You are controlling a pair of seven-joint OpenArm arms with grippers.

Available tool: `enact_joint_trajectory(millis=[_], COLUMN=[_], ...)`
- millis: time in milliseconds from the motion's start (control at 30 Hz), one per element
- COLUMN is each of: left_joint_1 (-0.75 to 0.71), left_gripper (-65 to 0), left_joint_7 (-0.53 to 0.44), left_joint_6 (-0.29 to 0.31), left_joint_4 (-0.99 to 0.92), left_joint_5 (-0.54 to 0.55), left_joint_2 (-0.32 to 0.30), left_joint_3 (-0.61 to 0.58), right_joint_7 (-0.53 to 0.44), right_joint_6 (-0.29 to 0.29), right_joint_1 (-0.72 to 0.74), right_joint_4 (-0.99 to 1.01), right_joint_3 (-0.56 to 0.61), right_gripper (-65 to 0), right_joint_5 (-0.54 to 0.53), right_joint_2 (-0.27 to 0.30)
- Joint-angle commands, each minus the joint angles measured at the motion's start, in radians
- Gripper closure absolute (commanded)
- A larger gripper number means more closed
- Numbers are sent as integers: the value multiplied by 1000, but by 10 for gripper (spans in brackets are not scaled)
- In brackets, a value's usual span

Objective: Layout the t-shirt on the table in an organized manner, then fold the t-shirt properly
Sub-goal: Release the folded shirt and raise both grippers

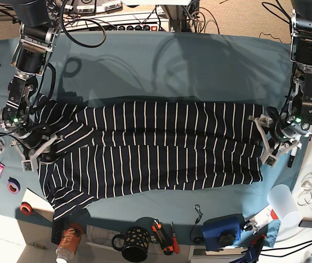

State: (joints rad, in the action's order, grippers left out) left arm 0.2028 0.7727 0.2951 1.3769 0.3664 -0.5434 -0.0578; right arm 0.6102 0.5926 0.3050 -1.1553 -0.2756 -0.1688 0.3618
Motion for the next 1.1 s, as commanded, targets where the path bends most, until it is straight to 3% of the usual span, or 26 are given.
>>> enact_joint_trajectory(millis=[0, 100, 233, 400, 533, 633, 767, 833, 933, 1067], left_joint_1=[28, 27, 27, 21, -22, -89, -169, -204, -240, -257], left_gripper=[-301, -301, -301, -301, -301, -301, -301, -301, -301, -301], left_joint_7=[1, 49, 119, 241, 360, 380, 402, 402, 402, 405], left_joint_6=[-15, -26, -25, -23, 42, 111, 201, 204, 204, 204], left_joint_4=[16, 34, 93, 219, 318, 352, 354, 354, 354, 354], left_joint_5=[3, 8, 78, 151, 287, 340, 369, 421, 486, 496], left_joint_2=[-17, -22, -22, -22, -22, -23, -23, -25, -25, -24], left_joint_3=[10, 10, 41, 149, 292, 423, 595, 661, 727, 742], right_joint_7=[-1, 71, 171, 336, 523, 560, 595, 612, 613, 609], right_joint_6=[-2, 9, 106, 106, 106, 106, 106, 106, 106, 106], right_joint_1=[28, 27, 27, 27, 10, -58, -188, -262, -360, -428], right_joint_4=[-16, -31, -108, -236, -309, -317, -317, -317, -316, -315], right_joint_3=[-6, -14, -70, -222, -392, -509, -629, -656, -652, -647], right_gripper=[-229, -229, -228, -228, -228, -228, -228, -228, -228, -228], right_joint_5=[-33, -144, -316, -466, -583, -704, -714, -714, -715, -772], right_joint_2=[19, 20, 20, 21, 27, 68, 122, 129, 112, 35])
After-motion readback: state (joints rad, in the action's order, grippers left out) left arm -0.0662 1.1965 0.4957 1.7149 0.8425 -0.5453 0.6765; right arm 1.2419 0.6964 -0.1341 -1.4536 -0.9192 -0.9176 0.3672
